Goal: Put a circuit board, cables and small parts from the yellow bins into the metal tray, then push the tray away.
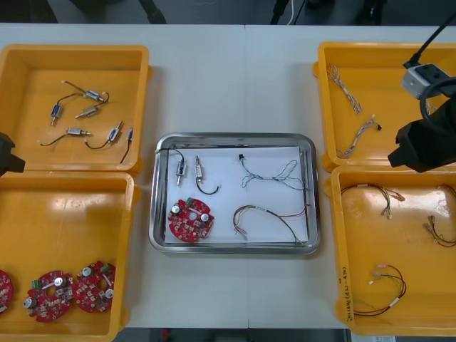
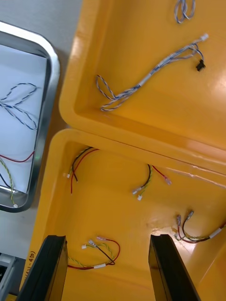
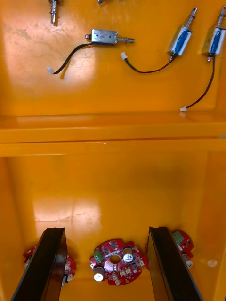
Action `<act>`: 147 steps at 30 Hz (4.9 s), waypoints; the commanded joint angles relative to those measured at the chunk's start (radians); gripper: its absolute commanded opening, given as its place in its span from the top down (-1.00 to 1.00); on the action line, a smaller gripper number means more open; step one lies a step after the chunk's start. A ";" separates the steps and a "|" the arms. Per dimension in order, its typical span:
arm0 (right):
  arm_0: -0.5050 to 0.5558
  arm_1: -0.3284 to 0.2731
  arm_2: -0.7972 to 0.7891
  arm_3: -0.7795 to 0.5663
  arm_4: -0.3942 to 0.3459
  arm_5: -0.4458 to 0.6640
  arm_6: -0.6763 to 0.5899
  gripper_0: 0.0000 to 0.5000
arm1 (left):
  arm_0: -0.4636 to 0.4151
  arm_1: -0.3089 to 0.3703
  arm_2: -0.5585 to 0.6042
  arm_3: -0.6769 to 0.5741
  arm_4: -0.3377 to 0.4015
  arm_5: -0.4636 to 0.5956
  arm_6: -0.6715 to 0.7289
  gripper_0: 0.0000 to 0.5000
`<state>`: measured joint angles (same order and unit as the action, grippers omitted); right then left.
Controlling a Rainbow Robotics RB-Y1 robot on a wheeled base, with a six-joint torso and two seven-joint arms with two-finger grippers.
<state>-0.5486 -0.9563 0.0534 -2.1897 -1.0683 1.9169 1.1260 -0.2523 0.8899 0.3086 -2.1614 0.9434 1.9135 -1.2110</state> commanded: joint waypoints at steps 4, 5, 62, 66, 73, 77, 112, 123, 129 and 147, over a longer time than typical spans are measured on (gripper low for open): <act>-0.168 0.080 0.146 -0.019 0.024 0.003 0.015 -1.00 | 0.067 0.058 0.073 -0.049 0.006 0.006 -0.045 -1.00; -0.189 0.093 0.169 -0.013 0.025 0.003 0.015 -1.00 | 0.071 0.058 0.075 -0.051 0.006 0.006 -0.047 -1.00; -0.243 0.556 0.961 0.177 0.488 -0.184 0.730 -1.00 | 0.091 0.057 0.076 -0.061 0.012 0.006 -0.045 -1.00; -0.243 0.559 0.976 0.182 0.487 -0.193 0.727 -1.00 | 0.091 0.057 0.076 -0.061 0.012 0.006 -0.045 -1.00; -0.212 0.577 0.991 0.235 0.498 -0.222 0.713 -1.00 | 0.091 0.057 0.076 -0.061 0.012 0.006 -0.045 -1.00; -0.194 0.602 0.991 0.252 0.530 -0.226 0.707 -1.00 | 0.091 0.057 0.076 -0.061 0.012 0.006 -0.045 -1.00; -0.114 0.625 1.048 0.275 0.686 -0.245 0.663 -1.00 | 0.091 0.057 0.076 -0.061 0.012 0.006 -0.045 -1.00; -0.114 0.625 1.050 0.258 0.705 -0.240 0.652 0.12 | 0.091 0.057 0.076 -0.061 0.012 0.006 -0.045 -1.00; -0.116 0.625 1.050 0.249 0.711 -0.234 0.652 0.41 | 0.091 0.057 0.076 -0.061 0.012 0.006 -0.045 -1.00; -0.145 0.607 1.048 0.245 0.731 -0.236 0.649 0.96 | 0.091 0.057 0.076 -0.061 0.012 0.006 -0.045 -1.00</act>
<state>-0.6749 -0.3554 1.0865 -1.9064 -0.3444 1.6798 1.8034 -0.1773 0.9013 0.3572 -2.1952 0.9494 1.9135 -1.2110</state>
